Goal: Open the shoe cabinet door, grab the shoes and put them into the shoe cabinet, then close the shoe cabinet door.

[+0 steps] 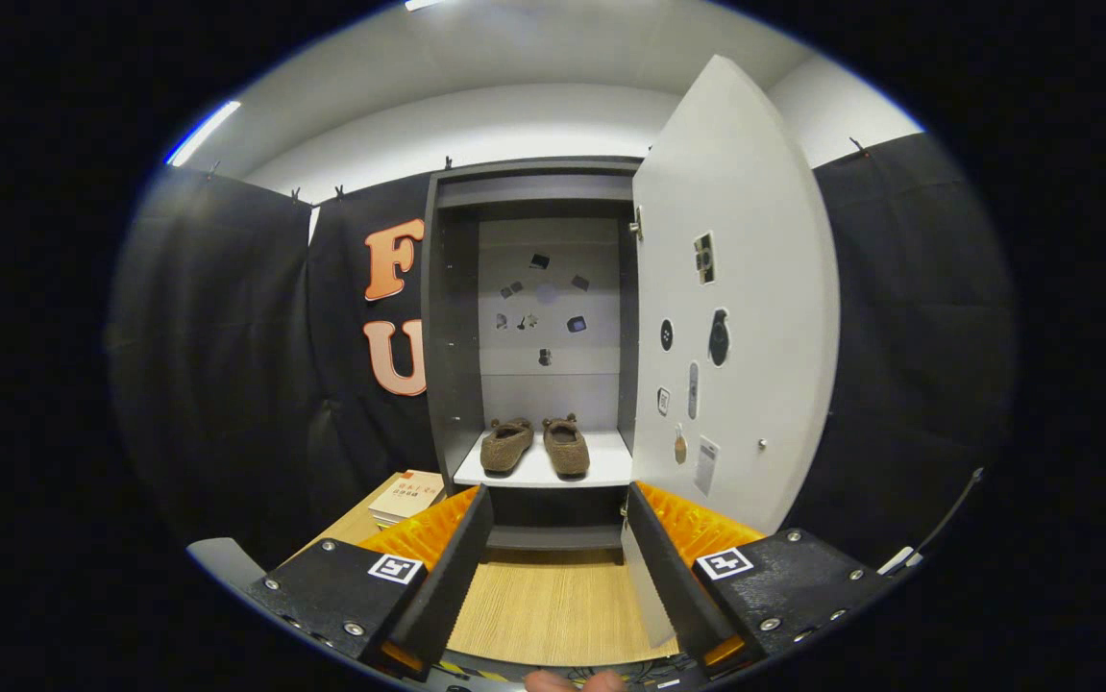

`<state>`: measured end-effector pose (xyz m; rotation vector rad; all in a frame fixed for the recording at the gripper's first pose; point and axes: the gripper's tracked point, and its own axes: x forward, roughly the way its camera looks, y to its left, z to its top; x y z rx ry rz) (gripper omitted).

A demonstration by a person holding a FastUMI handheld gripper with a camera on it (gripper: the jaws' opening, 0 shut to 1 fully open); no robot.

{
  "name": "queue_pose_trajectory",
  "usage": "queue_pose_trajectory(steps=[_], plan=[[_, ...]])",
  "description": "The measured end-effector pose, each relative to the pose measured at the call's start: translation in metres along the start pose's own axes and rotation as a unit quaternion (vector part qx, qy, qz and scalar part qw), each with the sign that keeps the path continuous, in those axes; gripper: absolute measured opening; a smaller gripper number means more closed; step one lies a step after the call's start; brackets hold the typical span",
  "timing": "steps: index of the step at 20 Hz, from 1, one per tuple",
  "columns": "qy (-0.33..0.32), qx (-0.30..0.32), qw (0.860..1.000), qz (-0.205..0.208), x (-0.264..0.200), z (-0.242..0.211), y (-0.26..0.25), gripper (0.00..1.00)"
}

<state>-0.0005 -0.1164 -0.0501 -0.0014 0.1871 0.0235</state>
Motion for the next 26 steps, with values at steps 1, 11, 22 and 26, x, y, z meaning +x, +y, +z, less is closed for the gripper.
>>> queue_pose_trajectory(steps=[1,11,22,26], plan=[[-0.003,0.003,1.000,0.001,-0.007,0.000,-0.010,0.88],[-0.021,0.030,0.999,-0.020,-0.044,0.004,-0.125,0.88],[0.006,0.049,0.997,-0.067,0.001,-0.016,-0.191,0.88],[0.011,0.049,0.996,-0.075,0.010,-0.017,-0.180,0.87]])
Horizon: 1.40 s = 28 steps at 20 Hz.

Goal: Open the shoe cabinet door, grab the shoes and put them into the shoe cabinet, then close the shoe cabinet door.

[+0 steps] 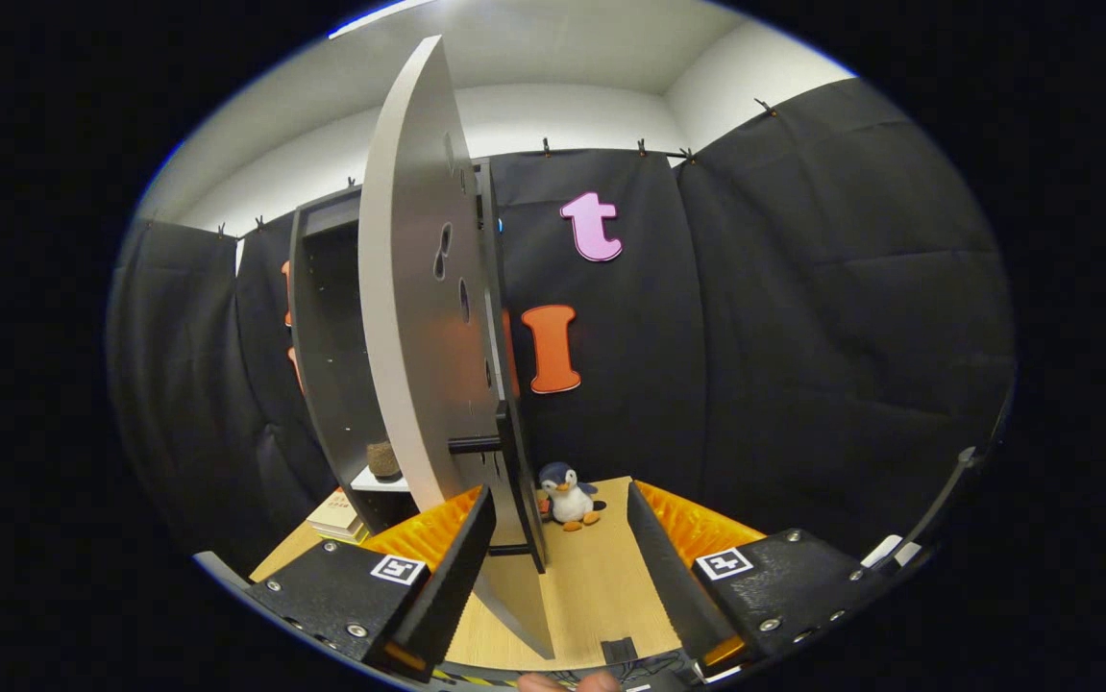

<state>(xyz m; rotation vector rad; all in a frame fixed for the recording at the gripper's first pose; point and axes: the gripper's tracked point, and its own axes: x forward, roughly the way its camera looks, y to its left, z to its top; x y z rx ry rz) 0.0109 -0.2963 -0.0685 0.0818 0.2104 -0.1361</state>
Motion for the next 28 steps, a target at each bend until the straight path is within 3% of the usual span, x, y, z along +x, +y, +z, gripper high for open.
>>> queue_pose_trajectory(steps=[6,14,28], plan=[[0.010,0.002,1.000,-0.003,-0.009,-0.007,0.051,0.86],[0.021,-0.002,0.999,0.029,0.007,-0.011,0.163,0.86],[0.043,-0.025,0.995,0.089,0.122,-0.029,0.331,0.87]])
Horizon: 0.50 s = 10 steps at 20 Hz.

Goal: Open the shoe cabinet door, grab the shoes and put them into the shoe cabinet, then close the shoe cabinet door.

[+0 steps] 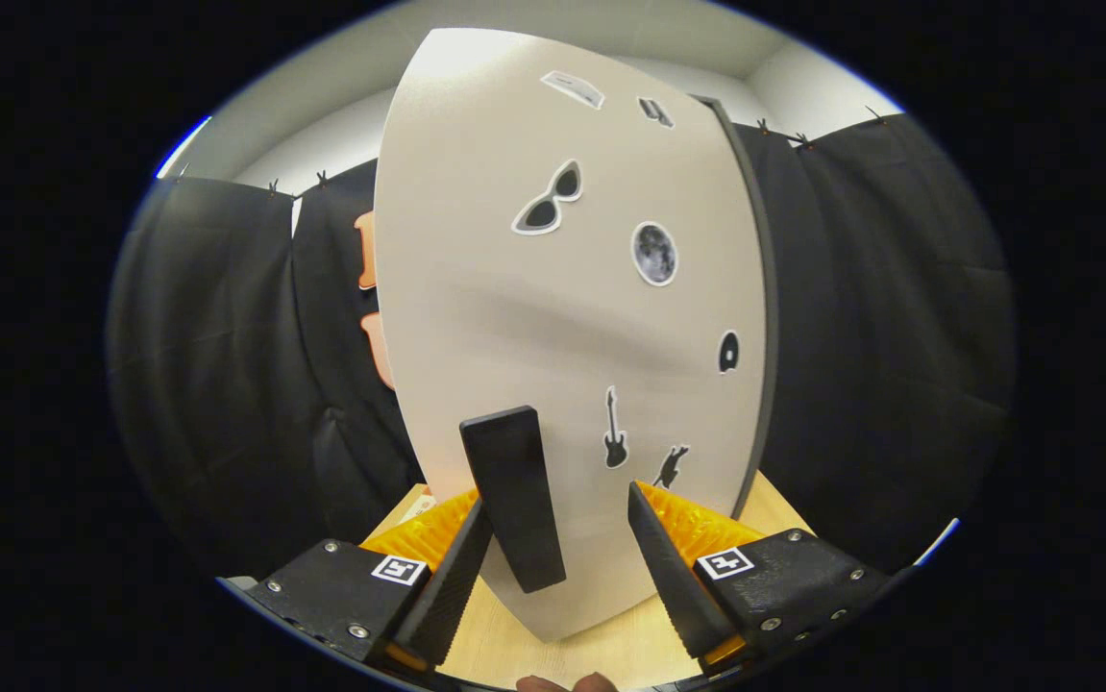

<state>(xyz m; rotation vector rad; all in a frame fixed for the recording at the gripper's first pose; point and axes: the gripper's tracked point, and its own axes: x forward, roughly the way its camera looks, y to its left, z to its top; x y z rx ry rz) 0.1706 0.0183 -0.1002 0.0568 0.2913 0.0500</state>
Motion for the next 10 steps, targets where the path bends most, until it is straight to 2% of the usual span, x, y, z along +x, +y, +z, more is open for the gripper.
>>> queue_pose_trajectory(steps=[5,10], plan=[[0.001,0.002,0.999,0.043,0.056,0.010,0.023,0.88],[-0.001,-0.022,0.999,0.050,0.073,0.016,0.038,0.88]])
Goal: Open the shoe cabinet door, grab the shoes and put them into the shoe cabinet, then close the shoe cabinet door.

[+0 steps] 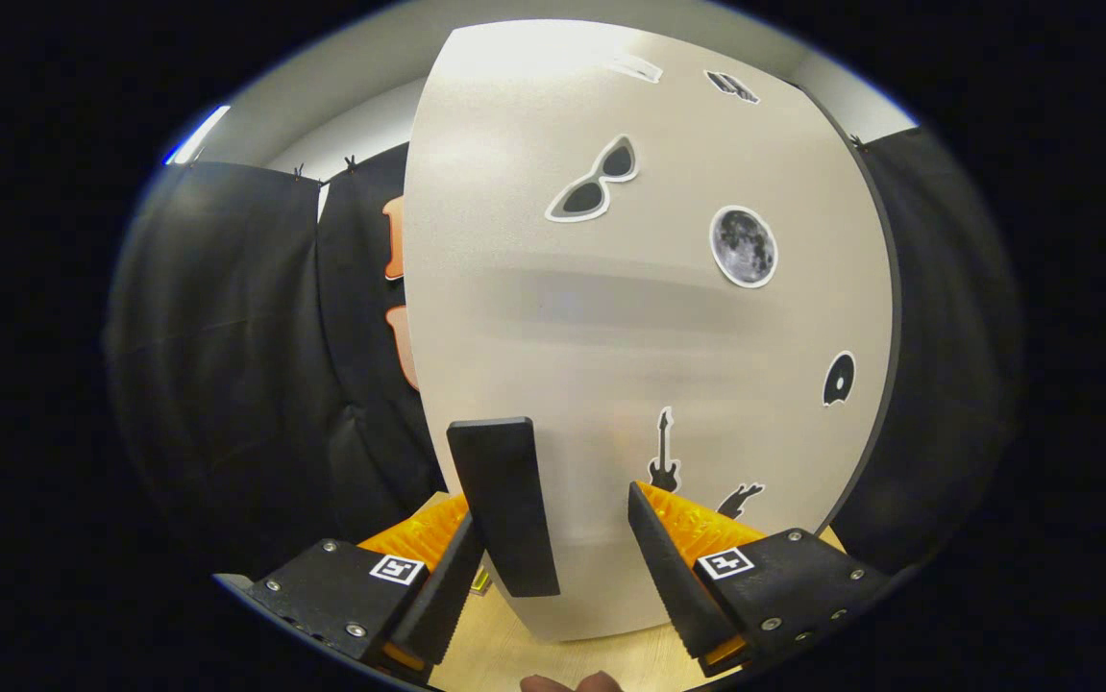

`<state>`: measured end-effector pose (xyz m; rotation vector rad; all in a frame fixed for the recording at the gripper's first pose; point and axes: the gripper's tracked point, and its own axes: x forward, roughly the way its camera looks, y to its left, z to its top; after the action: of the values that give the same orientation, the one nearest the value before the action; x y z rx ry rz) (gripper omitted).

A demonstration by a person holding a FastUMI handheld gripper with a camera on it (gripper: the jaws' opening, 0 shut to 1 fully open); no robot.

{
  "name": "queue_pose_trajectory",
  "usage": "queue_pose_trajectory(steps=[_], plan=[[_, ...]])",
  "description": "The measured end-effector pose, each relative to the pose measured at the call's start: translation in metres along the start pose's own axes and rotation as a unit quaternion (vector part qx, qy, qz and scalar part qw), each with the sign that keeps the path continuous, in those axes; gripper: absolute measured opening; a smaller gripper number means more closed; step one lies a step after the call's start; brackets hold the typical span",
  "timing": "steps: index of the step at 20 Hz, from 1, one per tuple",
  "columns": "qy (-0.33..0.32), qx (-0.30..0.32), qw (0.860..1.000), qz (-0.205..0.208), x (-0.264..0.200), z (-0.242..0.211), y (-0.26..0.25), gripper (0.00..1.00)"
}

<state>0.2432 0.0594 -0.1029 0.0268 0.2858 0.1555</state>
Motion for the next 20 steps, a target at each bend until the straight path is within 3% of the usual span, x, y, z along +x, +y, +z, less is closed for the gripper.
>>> queue_pose_trajectory(steps=[8,16,20], plan=[[-0.004,-0.025,0.999,-0.021,0.032,0.005,-0.003,0.92],[-0.013,-0.005,1.000,-0.017,0.031,0.005,-0.001,0.94],[0.017,0.011,1.000,-0.013,0.027,-0.004,0.000,0.94]])
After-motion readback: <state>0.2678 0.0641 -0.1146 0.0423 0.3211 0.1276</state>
